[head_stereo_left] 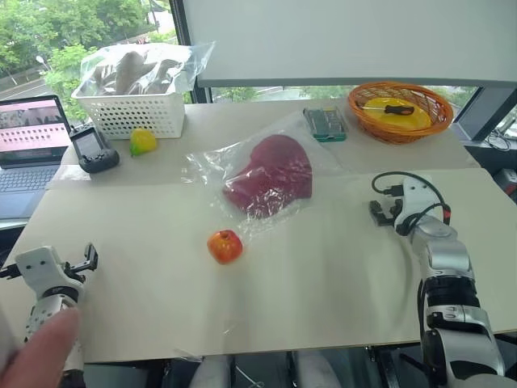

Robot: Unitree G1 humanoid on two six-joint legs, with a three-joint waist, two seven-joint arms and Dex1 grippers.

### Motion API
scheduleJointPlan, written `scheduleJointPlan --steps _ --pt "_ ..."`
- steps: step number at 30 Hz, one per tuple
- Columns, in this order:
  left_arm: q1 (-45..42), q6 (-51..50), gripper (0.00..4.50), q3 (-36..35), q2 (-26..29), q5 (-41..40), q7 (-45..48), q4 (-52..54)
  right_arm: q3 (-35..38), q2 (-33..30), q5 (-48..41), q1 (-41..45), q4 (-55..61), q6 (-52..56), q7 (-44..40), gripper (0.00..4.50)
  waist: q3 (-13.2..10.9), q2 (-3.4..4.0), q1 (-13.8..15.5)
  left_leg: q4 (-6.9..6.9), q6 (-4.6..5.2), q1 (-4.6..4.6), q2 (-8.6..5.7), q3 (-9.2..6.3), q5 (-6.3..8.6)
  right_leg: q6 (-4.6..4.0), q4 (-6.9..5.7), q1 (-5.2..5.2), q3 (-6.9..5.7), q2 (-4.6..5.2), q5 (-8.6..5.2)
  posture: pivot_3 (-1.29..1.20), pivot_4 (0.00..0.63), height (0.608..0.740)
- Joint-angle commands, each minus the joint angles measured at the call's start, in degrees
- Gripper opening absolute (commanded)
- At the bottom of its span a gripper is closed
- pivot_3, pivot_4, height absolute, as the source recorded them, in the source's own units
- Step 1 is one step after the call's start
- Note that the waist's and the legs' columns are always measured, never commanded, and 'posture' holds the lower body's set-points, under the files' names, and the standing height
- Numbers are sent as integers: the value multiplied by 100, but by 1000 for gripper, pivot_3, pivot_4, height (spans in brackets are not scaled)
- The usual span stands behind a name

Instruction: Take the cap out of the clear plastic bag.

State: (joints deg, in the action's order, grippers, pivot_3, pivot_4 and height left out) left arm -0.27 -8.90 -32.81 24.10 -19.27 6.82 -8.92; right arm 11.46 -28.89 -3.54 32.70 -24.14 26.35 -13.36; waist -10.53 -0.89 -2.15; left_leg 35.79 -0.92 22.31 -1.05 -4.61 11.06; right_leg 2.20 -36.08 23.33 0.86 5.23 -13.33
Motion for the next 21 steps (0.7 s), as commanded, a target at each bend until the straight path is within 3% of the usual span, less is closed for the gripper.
scheduleJointPlan --steps 1,5,9,15,18,21 --pt "-101 79 4500 -100 21 -74 27 24 85 -89 0 40 116 -181 48 4465 0 0 0 0 0 0 0 0 0 0 0 0 0 0 0 0 150 736" --pt "-157 -72 4500 256 32 -411 736 345 93 -82 -18 67 152 -130 49 4465 0 -1 5 2 0 0 0 0 0 0 -1 0 -1 0 1 0 150 736" --pt "28 -202 4500 609 342 -566 1573 967 14 -232 -317 239 637 238 -603 4465 -1 -4 4 4 0 7 -2 0 0 -19 1 1 0 0 13 0 150 736" --pt "1000 -875 4500 961 1629 -1022 3356 2526 -447 -1368 -2376 77 3378 1956 -3557 4465 -12 -4 -69 1 1 56 4 3 0 -25 -14 74 14 -6 16 0 150 736" --pt "1176 -1163 4500 923 1918 -1238 3662 2836 -495 -1828 -3105 -247 4182 2363 -4306 4465 -8 -10 -29 2 17 62 15 1 9 -41 -15 77 3 -15 16 0 150 736" --pt "1209 -1247 4500 908 2104 -1328 3984 3180 -576 -1844 -3818 -295 4805 2559 -4746 4465 -18 -43 -22 7 19 67 28 0 11 -15 -6 78 -4 -24 -2 0 150 736"
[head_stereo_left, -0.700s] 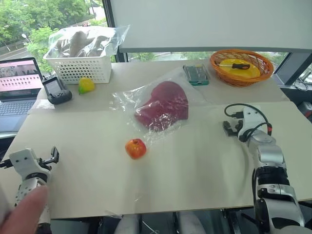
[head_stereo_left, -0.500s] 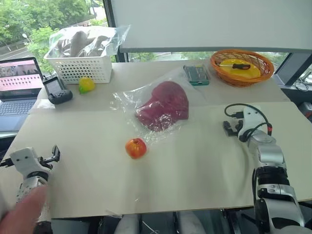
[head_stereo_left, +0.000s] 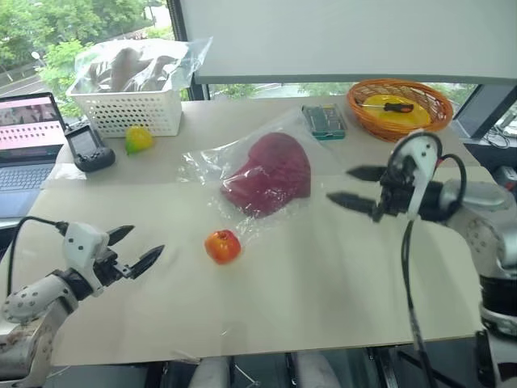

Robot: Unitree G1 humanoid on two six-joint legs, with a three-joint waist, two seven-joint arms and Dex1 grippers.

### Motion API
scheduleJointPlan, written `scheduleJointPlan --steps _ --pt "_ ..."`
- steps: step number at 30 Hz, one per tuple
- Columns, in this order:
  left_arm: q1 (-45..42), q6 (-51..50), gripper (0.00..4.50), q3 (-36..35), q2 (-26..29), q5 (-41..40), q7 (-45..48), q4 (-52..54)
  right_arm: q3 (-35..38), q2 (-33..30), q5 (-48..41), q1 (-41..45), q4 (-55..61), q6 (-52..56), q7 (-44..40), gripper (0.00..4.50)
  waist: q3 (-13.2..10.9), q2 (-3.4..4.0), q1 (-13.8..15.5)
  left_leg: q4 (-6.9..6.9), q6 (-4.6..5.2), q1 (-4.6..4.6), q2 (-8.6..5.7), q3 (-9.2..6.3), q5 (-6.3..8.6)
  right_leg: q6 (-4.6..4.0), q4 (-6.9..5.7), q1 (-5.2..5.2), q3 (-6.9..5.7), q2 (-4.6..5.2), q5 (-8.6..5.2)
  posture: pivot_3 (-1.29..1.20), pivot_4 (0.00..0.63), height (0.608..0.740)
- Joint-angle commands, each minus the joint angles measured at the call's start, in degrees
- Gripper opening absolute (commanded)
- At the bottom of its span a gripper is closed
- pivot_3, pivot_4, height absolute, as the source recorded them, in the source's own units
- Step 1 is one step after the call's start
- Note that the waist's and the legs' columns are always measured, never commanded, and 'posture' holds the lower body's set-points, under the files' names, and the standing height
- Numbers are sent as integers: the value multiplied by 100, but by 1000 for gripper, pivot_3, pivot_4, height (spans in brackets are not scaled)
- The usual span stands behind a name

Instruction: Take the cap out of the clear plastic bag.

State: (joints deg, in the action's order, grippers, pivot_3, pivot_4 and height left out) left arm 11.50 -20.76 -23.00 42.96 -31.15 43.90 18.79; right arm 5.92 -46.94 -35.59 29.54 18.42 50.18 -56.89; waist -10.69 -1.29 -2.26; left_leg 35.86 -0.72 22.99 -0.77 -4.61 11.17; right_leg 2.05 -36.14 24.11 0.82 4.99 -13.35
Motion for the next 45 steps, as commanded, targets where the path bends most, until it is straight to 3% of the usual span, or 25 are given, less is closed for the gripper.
scheduleJointPlan --steps 1,5,10,18,38,45 --pt "20 -69 4500 -58 243 -146 339 483 -79 -29 -717 30 655 188 -456 4465 -4 -5 -26 2 0 3 1 2 0 -2 0 5 3 0 2 0 150 736" --pt "-77 -12 4500 398 306 51 575 755 -905 171 -98 277 783 -137 -164 4465 -4 -5 -20 6 -1 -3 6 6 0 -8 -2 5 4 -4 6 0 150 736" --pt "-324 -42 4500 821 287 150 644 773 -1145 292 74 343 783 -200 -7 4465 -4 -5 42 7 -1 9 7 7 0 -22 -2 14 4 -8 15 0 150 736" --pt "-892 187 4500 1371 182 488 770 515 -1027 283 14 109 905 -67 234 4465 -4 -5 153 17 -1 14 4 7 0 -33 -1 12 4 -7 26 0 150 736" --pt "-2306 931 4500 2816 -813 1548 797 -1081 -766 230 -34 -112 1038 18 817 4465 -3 -7 156 40 0 17 -1 7 0 -37 -10 4 4 -7 40 0 150 736" --pt "-2485 1022 4500 2902 -1010 1682 775 -1424 -692 192 -22 -202 1083 42 933 4465 -3 -7 138 57 0 15 -3 7 0 -33 -35 6 7 -7 38 0 150 736"
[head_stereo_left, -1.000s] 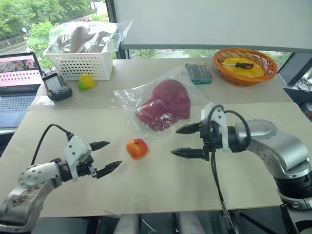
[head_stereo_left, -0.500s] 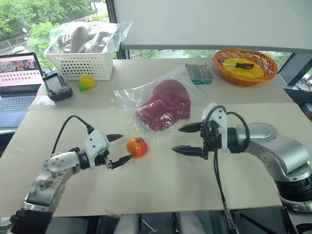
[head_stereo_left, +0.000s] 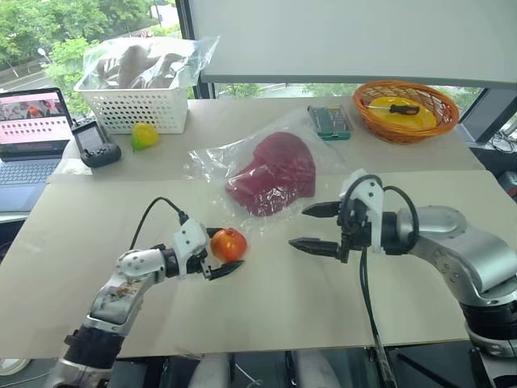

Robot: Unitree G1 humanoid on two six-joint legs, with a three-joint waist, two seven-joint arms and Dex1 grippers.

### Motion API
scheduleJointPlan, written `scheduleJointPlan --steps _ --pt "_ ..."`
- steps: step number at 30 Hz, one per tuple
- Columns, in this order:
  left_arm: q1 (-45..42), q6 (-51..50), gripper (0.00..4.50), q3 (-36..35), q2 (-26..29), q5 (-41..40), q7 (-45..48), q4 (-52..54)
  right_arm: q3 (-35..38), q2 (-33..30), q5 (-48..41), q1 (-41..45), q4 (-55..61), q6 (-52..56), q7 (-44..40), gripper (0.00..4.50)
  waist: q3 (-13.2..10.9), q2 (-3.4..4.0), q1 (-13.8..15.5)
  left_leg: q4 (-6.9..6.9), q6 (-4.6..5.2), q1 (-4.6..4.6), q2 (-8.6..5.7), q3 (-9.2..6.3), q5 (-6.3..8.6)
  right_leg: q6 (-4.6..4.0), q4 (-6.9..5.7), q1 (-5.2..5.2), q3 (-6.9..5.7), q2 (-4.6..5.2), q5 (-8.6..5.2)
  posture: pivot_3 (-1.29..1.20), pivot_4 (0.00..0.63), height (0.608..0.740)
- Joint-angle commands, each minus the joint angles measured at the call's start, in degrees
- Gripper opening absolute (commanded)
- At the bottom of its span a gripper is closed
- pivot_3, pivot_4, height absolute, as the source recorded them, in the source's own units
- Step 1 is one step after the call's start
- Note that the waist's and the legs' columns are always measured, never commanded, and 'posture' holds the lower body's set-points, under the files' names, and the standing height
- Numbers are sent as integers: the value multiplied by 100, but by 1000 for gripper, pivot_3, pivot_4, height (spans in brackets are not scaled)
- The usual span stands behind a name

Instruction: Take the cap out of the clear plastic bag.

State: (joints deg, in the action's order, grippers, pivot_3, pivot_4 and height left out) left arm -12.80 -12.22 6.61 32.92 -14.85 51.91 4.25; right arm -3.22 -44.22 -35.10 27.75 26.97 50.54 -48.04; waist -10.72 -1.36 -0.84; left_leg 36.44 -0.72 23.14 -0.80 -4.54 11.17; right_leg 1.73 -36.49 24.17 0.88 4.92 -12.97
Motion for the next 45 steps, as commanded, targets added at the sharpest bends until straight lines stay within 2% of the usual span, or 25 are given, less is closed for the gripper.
scheduleJointPlan --steps 1,5,8,9,10,18,23,27,30,33,37,41,43,45 --pt "-49 176 4500 -70 -11 62 -26 21 224 -81 -74 -29 232 7 57 4465 0 0 -5 7 0 0 0 0 0 9 -8 0 1 0 -5 0 150 736" --pt "-3 218 4500 -105 -5 31 20 24 190 -82 -21 -60 202 -44 89 4465 0 0 0 23 0 -2 -1 0 0 17 -25 -1 3 0 -10 0 150 736" --pt "43 230 3792 -147 -5 3 13 53 152 -69 12 -61 179 -65 102 4500 0 0 -3 29 0 -5 0 0 0 27 -28 -3 4 0 -16 0 150 736" --pt "54 230 3430 -155 -4 -5 15 63 148 -68 9 -61 180 -64 97 4500 0 0 -3 29 0 -5 0 0 0 27 -28 -3 4 0 -16 0 150 736" --pt "60 226 3347 -161 -7 -11 12 67 145 -67 5 -60 179 -65 91 4500 0 0 -3 29 0 -5 0 0 0 27 -28 -2 4 0 -16 0 150 736" --pt "114 257 3331 -221 -10 9 -107 179 78 -35 81 -46 127 -100 92 4500 0 0 -3 29 0 -3 -1 0 0 14 -29 -2 4 0 -8 0 150 736" --pt "95 -514 3331 -1140 407 -646 -267 672 4 27 115 -41 56 -142 63 4500 0 -1 -16 29 0 -1 0 -1 0 14 -30 1 4 0 -9 0 150 736" --pt "-129 -857 3331 -1712 521 -811 -597 299 -41 69 160 -25 -13 -182 41 4500 0 0 -5 29 0 -6 0 -1 0 24 -32 -1 4 0 -14 0 150 736" --pt "-536 -1086 3331 -1859 563 -532 -1068 -456 -82 113 189 -15 -39 -200 51 4500 0 -1 9 30 0 -8 -2 -1 0 32 -31 -6 4 0 -19 0 150 736" --pt "-984 -968 3331 -1663 559 -90 -1416 -1348 -113 159 220 -8 -33 -188 80 4500 0 -1 12 30 0 -6 -3 -2 0 30 -34 -2 2 0 -17 0 150 736" --pt "-2848 -52 3331 -1218 -10 810 -2489 -4134 -87 230 287 -90 -10 -177 214 4500 -2 -10 110 39 0 -4 -9 -6 -1 20 -38 -6 -5 1 -9 0 150 736" --pt "-4122 656 3331 -1197 -320 1232 -3443 -6126 -49 248 281 -185 53 -156 296 4500 3 -39 131 47 0 12 -20 -9 -1 30 -26 -2 -6 11 7 0 150 736" --pt "-4764 898 3331 -1425 -459 1225 -4377 -6975 -33 256 291 -251 89 -151 362 4500 2 -42 75 47 2 18 -34 -6 1 30 -25 5 -4 27 18 0 150 736" --pt "-5133 1055 4318 -1632 -516 1150 -4956 -7450 -18 285 310 -283 91 -153 439 4500 0 -45 34 47 6 27 -40 -5 4 39 -21 10 -2 35 22 0 150 736"
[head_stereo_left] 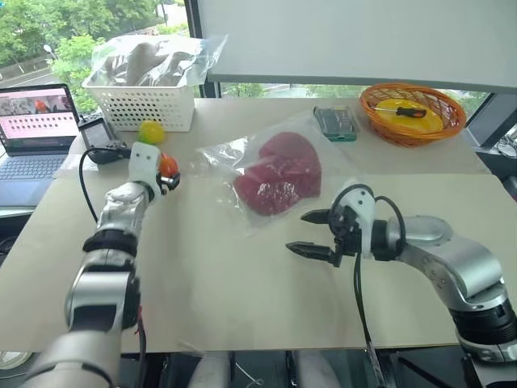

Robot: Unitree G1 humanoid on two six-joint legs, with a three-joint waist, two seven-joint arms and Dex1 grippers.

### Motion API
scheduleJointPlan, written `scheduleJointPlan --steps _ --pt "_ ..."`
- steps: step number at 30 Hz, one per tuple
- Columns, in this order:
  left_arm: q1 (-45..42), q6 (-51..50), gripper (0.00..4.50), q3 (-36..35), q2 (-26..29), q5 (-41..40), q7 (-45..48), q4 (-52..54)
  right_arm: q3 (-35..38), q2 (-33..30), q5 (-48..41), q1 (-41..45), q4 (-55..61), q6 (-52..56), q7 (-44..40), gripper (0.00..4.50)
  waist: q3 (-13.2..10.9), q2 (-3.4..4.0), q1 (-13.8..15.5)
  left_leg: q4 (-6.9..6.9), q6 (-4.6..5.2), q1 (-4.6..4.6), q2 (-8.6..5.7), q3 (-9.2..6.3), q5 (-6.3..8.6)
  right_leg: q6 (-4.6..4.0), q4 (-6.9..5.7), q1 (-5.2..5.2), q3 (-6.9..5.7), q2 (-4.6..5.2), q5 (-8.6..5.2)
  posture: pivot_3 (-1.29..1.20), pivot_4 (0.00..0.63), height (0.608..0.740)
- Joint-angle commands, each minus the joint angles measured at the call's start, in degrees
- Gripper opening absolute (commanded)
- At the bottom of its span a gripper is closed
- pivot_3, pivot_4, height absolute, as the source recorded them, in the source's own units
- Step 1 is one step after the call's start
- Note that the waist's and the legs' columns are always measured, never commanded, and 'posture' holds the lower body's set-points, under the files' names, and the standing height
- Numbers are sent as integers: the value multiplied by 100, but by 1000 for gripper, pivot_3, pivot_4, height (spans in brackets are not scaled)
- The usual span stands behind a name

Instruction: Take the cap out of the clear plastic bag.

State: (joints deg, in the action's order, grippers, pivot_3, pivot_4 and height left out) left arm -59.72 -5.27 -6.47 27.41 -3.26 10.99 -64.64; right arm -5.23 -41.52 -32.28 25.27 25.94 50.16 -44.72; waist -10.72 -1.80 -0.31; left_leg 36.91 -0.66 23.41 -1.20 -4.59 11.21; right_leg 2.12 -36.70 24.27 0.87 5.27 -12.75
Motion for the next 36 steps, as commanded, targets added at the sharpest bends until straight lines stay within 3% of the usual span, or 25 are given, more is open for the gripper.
scheduleJointPlan --steps 1,6,14,20,26,30,36 --pt "-537 464 4447 -370 11 -30 -909 -676 182 31 42 -36 185 -116 140 4500 0 -1 -40 0 1 1 -1 0 1 1 -1 0 0 2 0 0 150 736" --pt "-762 730 4447 -296 -41 203 -1066 -892 158 60 61 -44 172 -137 203 4500 0 -1 -58 0 0 -5 -3 0 0 3 -8 -1 0 3 0 0 150 736" --pt "-219 1465 4447 -263 94 171 -2 -330 60 117 113 10 45 -218 140 4500 0 -1 -84 1 -8 -8 -3 1 -5 6 -11 -3 0 1 4 0 150 736" --pt "1154 1271 4447 -644 -98 -810 1208 2150 188 394 73 240 -193 -189 278 4500 0 0 -101 0 -9 -11 1 2 -5 0 -15 -2 6 1 8 0 150 736" --pt "3180 91 4447 -539 105 -1419 1723 5764 277 438 141 422 -454 -205 306 4500 0 0 -96 -1 -10 -10 6 1 -6 -3 -13 1 14 -1 10 0 150 736" --pt "4488 -1009 4447 -445 824 -2150 2795 7439 306 501 231 596 -675 -232 388 4500 1 3 -90 0 -10 -23 8 2 -6 -7 -16 -8 15 -4 12 0 150 736" --pt "5670 -1869 4447 -739 1939 -2850 4034 8211 151 720 380 837 -790 -248 556 4500 -1 7 -130 -3 -10 -29 23 5 -6 -14 -9 -9 14 -19 6 0 150 736"
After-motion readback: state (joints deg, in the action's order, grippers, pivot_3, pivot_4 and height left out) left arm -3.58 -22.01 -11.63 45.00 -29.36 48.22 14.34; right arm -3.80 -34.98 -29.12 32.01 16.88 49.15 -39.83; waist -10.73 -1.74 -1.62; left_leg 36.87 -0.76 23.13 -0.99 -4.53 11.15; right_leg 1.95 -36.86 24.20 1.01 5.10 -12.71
